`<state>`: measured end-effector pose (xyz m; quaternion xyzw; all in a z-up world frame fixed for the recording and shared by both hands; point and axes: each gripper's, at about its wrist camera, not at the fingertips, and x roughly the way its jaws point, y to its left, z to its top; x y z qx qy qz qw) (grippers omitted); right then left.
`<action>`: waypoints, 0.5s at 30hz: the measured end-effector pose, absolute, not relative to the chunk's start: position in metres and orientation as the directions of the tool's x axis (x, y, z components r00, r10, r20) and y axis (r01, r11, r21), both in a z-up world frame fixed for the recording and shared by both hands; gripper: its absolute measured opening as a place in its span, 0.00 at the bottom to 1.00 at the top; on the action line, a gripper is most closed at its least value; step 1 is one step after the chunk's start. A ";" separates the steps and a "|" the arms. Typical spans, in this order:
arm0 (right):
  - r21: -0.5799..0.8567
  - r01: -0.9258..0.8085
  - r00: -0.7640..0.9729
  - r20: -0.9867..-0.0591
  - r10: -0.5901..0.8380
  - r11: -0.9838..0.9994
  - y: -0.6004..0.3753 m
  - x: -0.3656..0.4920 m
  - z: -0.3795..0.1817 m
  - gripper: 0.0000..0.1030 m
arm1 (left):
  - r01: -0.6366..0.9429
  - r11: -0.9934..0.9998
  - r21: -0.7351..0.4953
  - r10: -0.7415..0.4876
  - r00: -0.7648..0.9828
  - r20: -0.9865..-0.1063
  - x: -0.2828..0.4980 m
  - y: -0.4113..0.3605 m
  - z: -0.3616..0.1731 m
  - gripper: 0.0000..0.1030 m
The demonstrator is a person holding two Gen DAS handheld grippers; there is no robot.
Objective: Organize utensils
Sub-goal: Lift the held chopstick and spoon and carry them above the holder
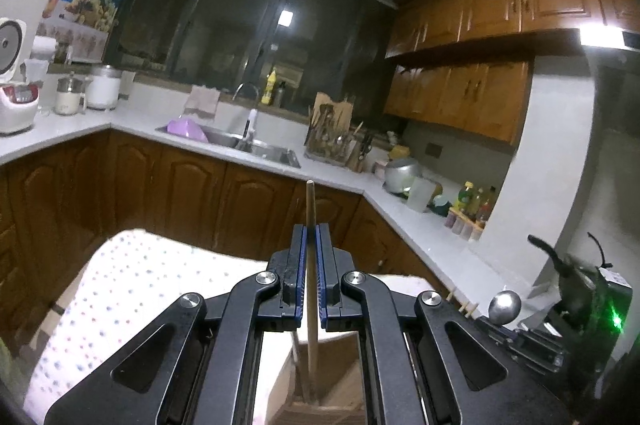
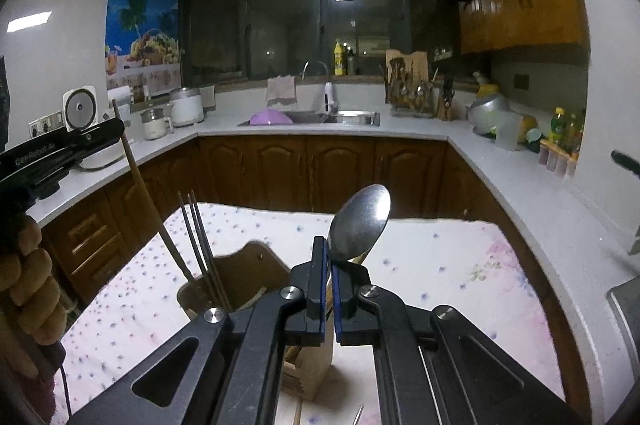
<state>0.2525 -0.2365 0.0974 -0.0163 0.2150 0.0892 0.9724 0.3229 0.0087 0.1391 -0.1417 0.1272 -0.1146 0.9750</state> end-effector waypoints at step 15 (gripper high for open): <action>0.066 -0.204 0.814 -0.543 0.207 0.977 -0.230 0.272 0.047 0.02 | 0.179 0.937 -0.301 -0.279 0.901 -0.333 0.338 0.003 0.084 0.04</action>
